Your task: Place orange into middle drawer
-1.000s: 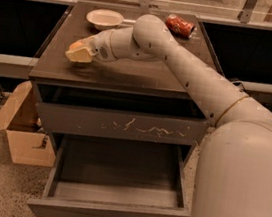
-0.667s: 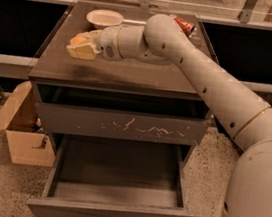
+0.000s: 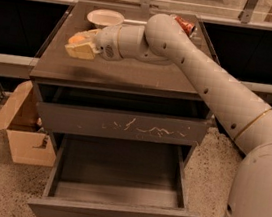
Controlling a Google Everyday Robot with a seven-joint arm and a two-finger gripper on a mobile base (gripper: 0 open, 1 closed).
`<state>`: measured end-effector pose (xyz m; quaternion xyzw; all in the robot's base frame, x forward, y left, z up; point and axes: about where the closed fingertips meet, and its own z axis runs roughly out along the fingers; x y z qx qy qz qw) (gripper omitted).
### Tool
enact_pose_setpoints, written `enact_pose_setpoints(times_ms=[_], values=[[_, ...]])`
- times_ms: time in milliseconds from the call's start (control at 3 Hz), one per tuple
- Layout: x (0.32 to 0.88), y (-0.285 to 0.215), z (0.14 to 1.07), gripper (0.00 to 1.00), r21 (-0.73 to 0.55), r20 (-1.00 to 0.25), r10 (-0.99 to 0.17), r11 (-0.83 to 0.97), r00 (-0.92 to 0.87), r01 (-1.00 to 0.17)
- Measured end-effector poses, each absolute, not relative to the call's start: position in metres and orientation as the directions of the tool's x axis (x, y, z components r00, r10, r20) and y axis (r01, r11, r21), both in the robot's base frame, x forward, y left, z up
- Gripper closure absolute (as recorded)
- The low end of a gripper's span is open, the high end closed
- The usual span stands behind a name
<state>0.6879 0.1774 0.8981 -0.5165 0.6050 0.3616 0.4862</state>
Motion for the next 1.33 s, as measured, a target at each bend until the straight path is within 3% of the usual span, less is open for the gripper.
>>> enact_pose_setpoints(times_ms=[667,1333], values=[[0.614,0.179,0.91,1.0,-0.073,-0.949,-0.312,0.122,0.032,-0.99],[0.534,0.14,0.812,1.0,0.105,-0.921,-0.345,0.225,-0.18,-0.969]])
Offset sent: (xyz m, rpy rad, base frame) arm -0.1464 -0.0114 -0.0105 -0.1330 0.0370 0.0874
